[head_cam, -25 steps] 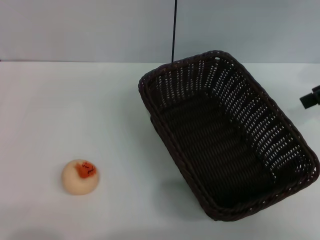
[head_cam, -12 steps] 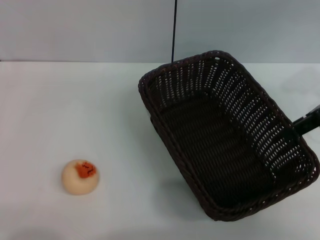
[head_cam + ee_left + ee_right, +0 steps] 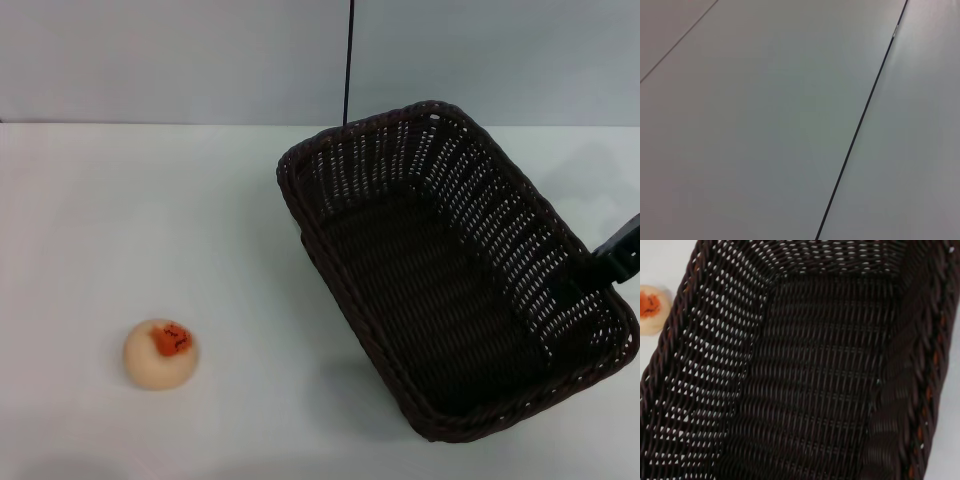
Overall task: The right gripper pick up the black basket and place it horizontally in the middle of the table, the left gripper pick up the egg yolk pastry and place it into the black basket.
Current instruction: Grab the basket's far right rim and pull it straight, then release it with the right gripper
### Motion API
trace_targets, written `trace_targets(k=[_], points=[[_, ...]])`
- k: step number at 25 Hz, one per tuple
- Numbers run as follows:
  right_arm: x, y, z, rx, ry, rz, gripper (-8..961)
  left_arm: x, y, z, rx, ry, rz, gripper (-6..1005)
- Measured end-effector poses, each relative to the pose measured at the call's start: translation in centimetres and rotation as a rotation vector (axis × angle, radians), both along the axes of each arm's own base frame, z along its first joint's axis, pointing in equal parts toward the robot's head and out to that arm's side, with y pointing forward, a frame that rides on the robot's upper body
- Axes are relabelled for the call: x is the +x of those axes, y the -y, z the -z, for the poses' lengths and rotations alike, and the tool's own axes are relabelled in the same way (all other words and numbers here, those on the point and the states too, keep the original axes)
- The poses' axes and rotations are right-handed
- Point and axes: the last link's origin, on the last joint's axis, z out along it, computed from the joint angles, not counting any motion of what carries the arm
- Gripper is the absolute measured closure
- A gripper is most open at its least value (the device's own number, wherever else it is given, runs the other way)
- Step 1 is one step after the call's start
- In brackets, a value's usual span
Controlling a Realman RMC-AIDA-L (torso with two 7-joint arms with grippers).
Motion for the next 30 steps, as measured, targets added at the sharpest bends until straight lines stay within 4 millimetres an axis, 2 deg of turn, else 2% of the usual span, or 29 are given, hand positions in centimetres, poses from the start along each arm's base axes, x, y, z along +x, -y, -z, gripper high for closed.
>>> trace_targets(k=[9, 11, 15, 19, 24, 30], points=[[0.4, 0.0, -0.5, 0.009, -0.011, -0.01, 606, 0.2, -0.4, 0.1, -0.002, 0.005, 0.009, 419], [0.4, 0.0, -0.6, 0.011, -0.016, -0.011, 743, 0.2, -0.5, 0.1, -0.004, 0.006, 0.009, 421], [0.3, -0.1, -1.6, 0.044, -0.093, -0.019, 747, 0.2, -0.8, 0.2, -0.009, 0.011, 0.008, 424], [-0.1, -0.1, -3.7, 0.1, -0.243, -0.034, 752, 0.4, -1.0, 0.3, -0.009, 0.018, 0.014, 427], [-0.6, -0.1, -5.4, 0.137, -0.347, -0.055, 754, 0.5, -1.2, 0.3, -0.006, 0.022, 0.018, 430], [-1.2, -0.3, -6.6, 0.157, -0.395, -0.131, 753, 0.5, -1.3, 0.3, -0.007, 0.026, 0.023, 435]])
